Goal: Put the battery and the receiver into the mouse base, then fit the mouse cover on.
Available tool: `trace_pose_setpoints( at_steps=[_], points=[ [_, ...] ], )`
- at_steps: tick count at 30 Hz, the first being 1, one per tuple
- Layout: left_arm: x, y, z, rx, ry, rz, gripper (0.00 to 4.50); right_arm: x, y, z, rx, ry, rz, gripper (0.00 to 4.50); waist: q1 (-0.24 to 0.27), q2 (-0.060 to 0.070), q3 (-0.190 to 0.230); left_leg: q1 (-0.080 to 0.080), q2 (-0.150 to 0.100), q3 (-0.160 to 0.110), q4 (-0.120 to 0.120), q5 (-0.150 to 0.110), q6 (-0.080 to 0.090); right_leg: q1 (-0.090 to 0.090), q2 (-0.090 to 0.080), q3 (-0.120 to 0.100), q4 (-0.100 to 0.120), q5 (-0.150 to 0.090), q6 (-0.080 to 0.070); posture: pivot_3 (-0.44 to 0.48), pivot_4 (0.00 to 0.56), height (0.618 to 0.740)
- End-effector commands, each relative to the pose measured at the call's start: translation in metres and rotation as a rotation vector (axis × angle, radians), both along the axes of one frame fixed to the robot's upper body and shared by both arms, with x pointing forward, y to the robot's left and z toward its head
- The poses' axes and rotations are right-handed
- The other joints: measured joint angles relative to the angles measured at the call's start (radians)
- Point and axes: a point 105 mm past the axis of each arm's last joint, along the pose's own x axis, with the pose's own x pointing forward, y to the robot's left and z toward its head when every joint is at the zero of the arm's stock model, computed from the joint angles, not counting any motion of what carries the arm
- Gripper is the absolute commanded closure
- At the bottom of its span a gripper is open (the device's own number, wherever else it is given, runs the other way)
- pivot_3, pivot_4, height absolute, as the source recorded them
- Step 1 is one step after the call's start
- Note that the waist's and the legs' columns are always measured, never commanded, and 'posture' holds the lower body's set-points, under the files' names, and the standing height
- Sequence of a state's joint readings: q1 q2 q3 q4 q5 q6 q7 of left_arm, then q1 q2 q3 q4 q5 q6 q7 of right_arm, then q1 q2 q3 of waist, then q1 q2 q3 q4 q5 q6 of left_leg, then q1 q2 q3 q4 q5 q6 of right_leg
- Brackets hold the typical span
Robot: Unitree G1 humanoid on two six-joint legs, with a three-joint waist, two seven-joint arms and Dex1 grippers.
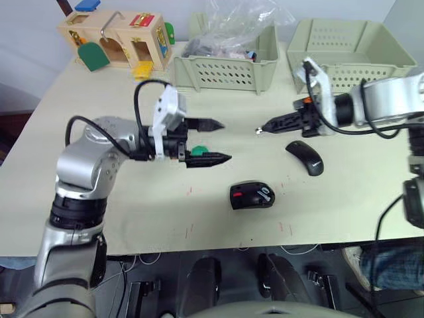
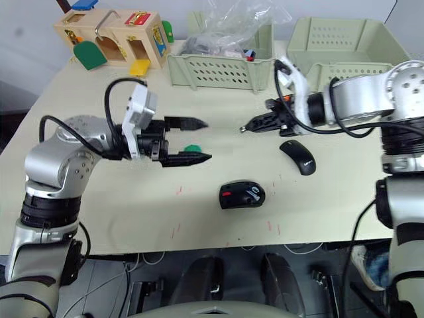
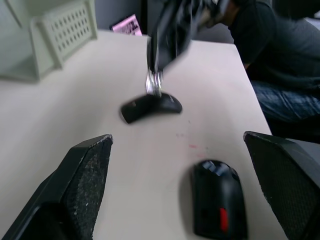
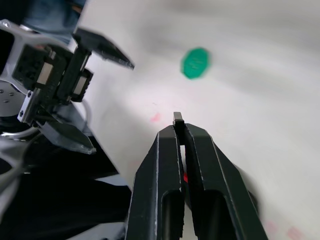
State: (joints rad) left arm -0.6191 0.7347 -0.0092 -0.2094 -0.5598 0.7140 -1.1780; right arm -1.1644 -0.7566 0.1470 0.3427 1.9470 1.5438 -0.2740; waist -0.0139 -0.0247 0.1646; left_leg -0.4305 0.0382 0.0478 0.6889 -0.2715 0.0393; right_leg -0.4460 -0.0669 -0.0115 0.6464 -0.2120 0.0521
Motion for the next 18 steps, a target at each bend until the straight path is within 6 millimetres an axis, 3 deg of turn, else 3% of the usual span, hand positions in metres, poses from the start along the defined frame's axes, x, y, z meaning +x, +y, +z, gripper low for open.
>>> trace_pose_setpoints(
  at_steps=[1,5,18],
  points=[
    [-0.013,-0.008,-0.012,0.022,-0.033,-0.018,0.14,-0.024,-0.006,0.008,-0.17,-0.118,0.096,4.5,0.001,0.001,0.0,0.0,0.0,0.0,0.0,0.0,0.0,0.0,0.0,0.0,0.0,0.0,0.0,0.0,0.15,0.74],
    [-0.021,-0.015,-0.037,0.062,-0.023,-0.032,0.14,-0.038,-0.012,0.006,-0.291,-0.155,0.15,4.5,0.002,0.002,0.0,0.0,0.0,0.0,0.0,0.0,0.0,0.0,0.0,0.001,0.0,0.0,0.0,0.0,0.15,0.74],
    [-0.028,-0.033,-0.078,0.184,-0.027,-0.129,0.14,-0.065,-0.013,-0.004,-0.476,-0.244,0.317,4.5,0.004,0.002,-0.001,0.0,0.0,0.0,0.002,-0.001,0.001,0.0,0.001,0.001,0.0,0.002,0.0,0.0,0.15,0.74]
  ],
)
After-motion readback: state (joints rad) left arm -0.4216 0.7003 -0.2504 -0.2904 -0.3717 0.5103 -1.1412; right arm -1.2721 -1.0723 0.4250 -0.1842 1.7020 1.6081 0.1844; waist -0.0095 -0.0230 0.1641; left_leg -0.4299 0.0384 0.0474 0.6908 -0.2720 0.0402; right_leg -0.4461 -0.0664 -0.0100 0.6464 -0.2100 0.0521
